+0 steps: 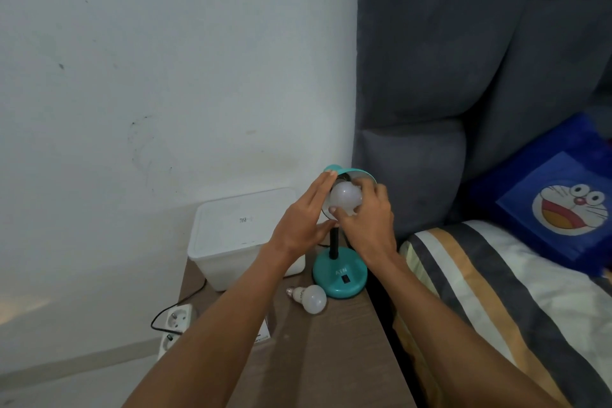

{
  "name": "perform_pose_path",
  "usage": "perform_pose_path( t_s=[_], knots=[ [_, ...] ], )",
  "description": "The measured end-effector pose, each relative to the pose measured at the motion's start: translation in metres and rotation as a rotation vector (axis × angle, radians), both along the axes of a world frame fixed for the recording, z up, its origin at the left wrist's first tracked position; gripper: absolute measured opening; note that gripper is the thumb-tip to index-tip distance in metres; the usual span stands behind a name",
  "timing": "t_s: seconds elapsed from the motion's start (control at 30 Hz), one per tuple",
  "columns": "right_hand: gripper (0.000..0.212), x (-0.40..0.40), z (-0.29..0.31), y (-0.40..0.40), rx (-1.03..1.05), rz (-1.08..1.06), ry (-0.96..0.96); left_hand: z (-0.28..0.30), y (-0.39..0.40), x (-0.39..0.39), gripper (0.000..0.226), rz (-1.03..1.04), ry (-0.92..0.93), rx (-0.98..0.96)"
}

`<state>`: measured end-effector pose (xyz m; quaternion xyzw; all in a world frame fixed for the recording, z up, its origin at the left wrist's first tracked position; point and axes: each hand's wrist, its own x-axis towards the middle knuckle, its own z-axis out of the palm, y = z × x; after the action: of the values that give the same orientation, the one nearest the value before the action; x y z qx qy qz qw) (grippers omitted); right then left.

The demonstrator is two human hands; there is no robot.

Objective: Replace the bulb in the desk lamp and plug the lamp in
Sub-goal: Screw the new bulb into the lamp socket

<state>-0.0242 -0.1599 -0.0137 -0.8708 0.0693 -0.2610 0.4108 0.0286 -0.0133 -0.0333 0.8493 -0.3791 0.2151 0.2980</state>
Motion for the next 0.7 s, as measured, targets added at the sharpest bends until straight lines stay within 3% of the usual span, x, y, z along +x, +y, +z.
perform_pose_path(
  t_s=[0.1, 0.2, 0.37, 0.47, 0.7],
  knots=[
    [0.051, 0.002, 0.002, -0.003, 0.078, -0.067, 0.066, -0.001, 0.002, 0.000, 0.091, 0.013, -0.004, 0.013],
    [0.060, 0.002, 0.004, -0.005, 0.118, -0.140, 0.169, -0.001, 0.003, 0.001, 0.091, 0.020, -0.005, 0.016],
    [0.062, 0.000, 0.005, -0.002, 0.145, -0.107, 0.065, 0.000, 0.002, 0.000, 0.092, 0.014, 0.000, 0.023],
    [0.063, 0.000, 0.004, 0.000, 0.044, -0.029, 0.019, -0.002, 0.001, 0.001, 0.094, 0.007, 0.021, 0.011],
    [0.060, 0.004, 0.009, -0.004, 0.133, -0.140, 0.179, -0.001, 0.003, 0.002, 0.092, 0.022, 0.002, 0.017]
  ],
)
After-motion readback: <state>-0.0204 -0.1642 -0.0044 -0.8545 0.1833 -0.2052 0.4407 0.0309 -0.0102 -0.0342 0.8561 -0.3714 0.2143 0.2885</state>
